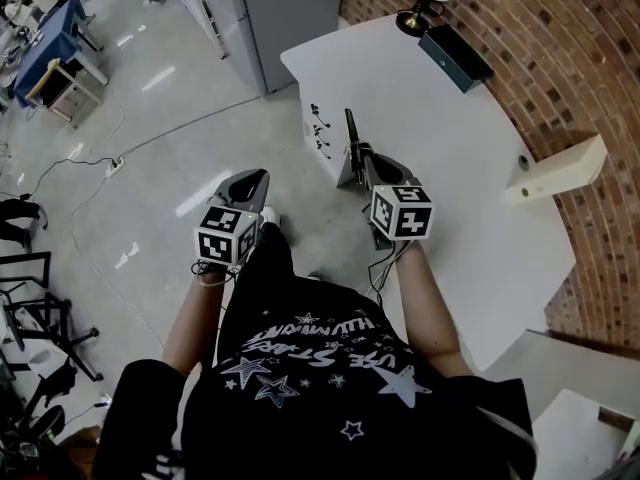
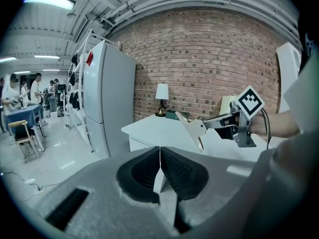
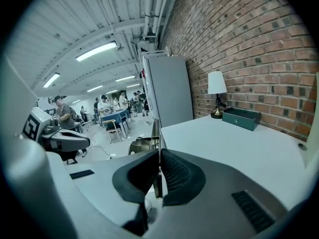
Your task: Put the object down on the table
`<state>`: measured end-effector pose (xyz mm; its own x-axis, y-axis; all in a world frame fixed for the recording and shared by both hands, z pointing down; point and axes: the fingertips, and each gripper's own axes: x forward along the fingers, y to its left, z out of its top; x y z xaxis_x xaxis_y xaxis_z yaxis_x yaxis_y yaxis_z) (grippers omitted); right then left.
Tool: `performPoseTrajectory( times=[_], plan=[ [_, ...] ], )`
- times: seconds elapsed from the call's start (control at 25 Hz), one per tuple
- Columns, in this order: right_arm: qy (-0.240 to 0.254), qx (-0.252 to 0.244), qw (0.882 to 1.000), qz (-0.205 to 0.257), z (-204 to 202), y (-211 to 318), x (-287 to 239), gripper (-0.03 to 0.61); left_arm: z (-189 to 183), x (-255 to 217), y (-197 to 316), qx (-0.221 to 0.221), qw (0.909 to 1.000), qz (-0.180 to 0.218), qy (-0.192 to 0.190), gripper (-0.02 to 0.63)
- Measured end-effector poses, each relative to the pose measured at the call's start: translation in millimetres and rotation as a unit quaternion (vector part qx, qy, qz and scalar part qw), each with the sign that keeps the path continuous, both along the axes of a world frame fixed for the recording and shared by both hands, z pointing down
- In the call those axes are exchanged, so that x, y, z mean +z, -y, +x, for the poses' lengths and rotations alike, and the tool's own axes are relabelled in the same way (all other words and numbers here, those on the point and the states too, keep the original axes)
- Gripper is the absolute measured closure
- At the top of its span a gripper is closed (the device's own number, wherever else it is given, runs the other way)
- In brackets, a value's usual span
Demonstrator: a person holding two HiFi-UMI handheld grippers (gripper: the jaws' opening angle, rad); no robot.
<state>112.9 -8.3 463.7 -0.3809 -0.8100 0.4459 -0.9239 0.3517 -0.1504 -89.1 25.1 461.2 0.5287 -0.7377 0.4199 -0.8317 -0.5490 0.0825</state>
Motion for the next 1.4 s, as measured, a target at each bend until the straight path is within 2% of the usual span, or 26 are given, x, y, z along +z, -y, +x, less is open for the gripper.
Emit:
performPoseTrajectory(
  times=[0.16, 0.36, 0.64, 0.88, 1.12, 1.4],
  plan=[
    [-0.003, 0.012, 1.0, -0.007, 4, 17, 5, 0.566, -1, 7, 21, 0.008, 0.9999, -0.011, 0.002, 0.592],
    [-0.012, 0.032, 0.999, -0.005, 18, 52, 10, 0.566, 8, 17, 71, 0.028, 0.9995, -0.01, -0.003, 0.592],
    [-0.02, 0.081, 0.996, -0.019, 34, 128, 16, 0.566, 29, 20, 170, 0.088, 0.996, -0.017, -0.003, 0.592],
    [-0.033, 0.092, 0.995, -0.034, 33, 207, 26, 0.566, 46, 29, 262, 0.129, 0.9912, -0.03, 0.004, 0.592],
    [-0.042, 0.113, 0.991, -0.054, 33, 265, 36, 0.566, 65, 32, 329, 0.177, 0.983, -0.048, 0.006, 0.592],
    [-0.097, 0.12, 0.986, -0.069, 29, 321, 45, 0.566, 69, 38, 392, 0.201, 0.9782, -0.051, 0.005, 0.592]
  ],
)
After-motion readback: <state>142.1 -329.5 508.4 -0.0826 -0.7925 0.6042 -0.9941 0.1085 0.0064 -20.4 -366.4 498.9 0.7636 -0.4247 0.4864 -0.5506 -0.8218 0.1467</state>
